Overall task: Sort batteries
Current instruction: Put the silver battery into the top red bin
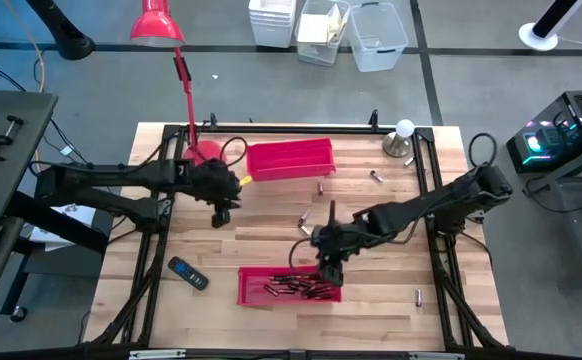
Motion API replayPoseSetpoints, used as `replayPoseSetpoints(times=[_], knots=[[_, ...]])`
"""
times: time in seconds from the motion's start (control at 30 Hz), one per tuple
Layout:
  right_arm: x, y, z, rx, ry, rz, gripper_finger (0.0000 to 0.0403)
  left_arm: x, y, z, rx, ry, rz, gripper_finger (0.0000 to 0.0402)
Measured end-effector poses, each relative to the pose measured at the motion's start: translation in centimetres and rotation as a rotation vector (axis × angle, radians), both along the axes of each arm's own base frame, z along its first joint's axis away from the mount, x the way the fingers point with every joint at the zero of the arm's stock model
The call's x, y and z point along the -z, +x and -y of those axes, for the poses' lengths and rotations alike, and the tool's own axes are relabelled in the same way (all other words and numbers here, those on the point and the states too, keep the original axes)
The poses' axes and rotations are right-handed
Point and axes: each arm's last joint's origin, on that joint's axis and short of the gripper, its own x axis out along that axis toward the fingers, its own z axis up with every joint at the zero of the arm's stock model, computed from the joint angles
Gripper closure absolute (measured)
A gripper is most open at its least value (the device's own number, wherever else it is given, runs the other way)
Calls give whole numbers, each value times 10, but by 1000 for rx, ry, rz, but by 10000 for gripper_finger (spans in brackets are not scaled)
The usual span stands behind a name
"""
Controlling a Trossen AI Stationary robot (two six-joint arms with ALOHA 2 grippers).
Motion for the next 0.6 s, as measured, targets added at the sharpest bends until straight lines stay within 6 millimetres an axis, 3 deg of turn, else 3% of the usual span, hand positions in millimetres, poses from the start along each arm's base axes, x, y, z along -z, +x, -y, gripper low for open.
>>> replayPoseSetpoints(times=[0.13, 0.27, 0.43, 0.6], knots=[[-8, -13, 8, -29, -140, -14, 245, 1, -13, -11, -153, 105, -258, 233], [-12, -19, 12, -39, -247, -7, 247, 22, -18, -29, -258, 18, -474, 190], [-14, -15, 12, -29, -275, 45, 247, 53, -10, -47, -227, -15, -670, 177], [-18, -10, 9, 56, -196, 96, 247, 78, -4, -59, -168, 14, -836, 177]])
